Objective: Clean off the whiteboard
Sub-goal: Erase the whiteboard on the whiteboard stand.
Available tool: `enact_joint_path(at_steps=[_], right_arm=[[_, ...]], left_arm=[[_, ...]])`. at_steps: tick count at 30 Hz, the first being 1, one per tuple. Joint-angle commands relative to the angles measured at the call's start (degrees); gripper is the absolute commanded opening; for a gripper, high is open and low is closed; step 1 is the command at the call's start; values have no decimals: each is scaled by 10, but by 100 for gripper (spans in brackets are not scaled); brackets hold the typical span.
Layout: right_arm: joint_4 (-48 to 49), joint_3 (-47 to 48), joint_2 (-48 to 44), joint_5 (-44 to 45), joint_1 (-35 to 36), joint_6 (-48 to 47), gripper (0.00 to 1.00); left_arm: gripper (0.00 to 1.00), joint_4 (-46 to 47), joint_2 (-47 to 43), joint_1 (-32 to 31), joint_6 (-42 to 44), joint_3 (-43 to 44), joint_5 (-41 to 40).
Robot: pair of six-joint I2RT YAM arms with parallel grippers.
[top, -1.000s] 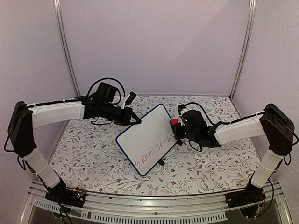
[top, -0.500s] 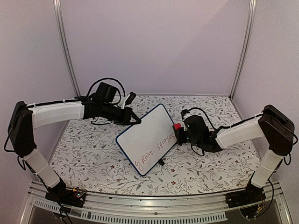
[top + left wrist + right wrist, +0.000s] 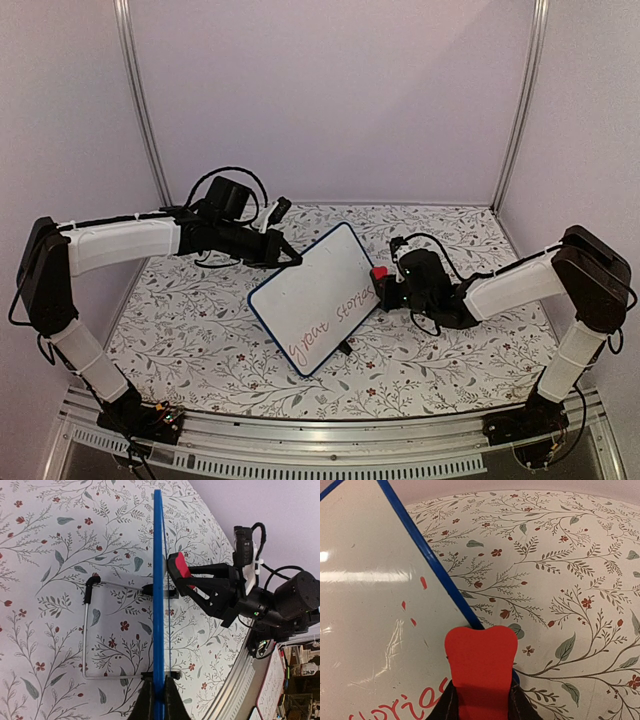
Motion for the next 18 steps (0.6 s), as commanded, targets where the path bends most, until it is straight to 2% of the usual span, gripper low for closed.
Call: enact_joint_path(at_steps=[1,18], right_arm=[[-15,-2,-1,-25,1,-4,22],[-43,123,44,-8,-4,-52,23]], left_arm=[[0,8,8,-19,19,3,36],[0,8,7,-19,20,3,36]])
